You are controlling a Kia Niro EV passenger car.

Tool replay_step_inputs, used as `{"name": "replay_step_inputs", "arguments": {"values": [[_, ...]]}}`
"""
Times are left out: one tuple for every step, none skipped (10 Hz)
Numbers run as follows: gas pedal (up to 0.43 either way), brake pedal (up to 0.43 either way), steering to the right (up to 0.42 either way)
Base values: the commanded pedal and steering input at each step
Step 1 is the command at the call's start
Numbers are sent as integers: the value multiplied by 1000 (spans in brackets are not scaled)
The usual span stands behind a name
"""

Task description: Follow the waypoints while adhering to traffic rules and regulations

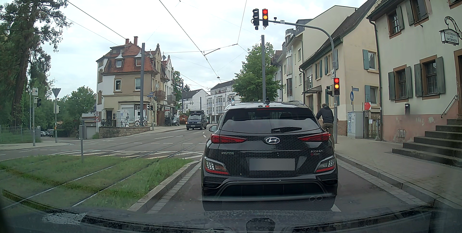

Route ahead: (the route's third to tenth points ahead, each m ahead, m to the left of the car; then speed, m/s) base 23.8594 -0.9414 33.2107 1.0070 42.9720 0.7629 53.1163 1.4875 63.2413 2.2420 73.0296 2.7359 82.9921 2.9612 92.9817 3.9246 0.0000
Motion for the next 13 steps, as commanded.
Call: {"name": "replay_step_inputs", "arguments": {"values": [[0, 213, 15], [0, 177, 15], [0, 0, 15], [0, 0, 14], [0, 0, 14], [0, 0, 15], [0, 0, 15], [0, 0, 14], [20, 0, 15], [138, 0, 14], [177, 0, 15], [209, 0, 16], [228, 0, 18]]}}
